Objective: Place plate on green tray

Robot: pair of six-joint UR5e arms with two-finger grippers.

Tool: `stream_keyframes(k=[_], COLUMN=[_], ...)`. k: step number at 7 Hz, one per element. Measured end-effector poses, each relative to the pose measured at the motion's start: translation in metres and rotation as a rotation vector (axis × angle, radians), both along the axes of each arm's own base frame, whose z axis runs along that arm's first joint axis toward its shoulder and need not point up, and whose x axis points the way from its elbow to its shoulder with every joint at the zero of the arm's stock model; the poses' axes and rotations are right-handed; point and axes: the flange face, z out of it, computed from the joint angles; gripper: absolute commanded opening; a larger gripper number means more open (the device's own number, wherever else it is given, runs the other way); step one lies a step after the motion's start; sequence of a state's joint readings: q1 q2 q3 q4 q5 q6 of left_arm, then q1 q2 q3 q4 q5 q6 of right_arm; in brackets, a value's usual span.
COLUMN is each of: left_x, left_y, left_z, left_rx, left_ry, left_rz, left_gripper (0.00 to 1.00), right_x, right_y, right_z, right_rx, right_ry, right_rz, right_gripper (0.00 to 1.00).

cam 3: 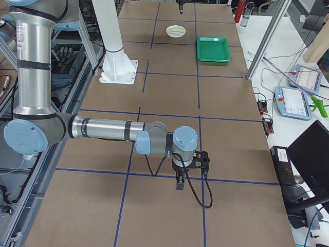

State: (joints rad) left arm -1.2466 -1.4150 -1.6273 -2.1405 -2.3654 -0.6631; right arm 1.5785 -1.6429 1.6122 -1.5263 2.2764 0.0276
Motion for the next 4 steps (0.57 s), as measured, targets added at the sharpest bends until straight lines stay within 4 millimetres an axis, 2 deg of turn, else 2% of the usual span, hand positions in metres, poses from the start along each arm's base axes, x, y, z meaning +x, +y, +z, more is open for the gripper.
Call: stream_keyframes(k=[2, 4], left_x=[0.029, 0.06], left_y=[-0.002, -0.009], left_z=[0.021, 0.015], left_rx=[-0.021, -0.038], left_ry=[0.006, 0.015], left_rz=[0.035, 0.061], left_gripper=[0.99, 0.9], right_x=[0.0, 0.0], right_y=[0.0, 0.0], right_z=[0.0, 0.0], right_rx=[0.0, 0.0], right_ry=[0.0, 0.0], right_rz=[0.0, 0.0], right_gripper=[1.0, 1.0])
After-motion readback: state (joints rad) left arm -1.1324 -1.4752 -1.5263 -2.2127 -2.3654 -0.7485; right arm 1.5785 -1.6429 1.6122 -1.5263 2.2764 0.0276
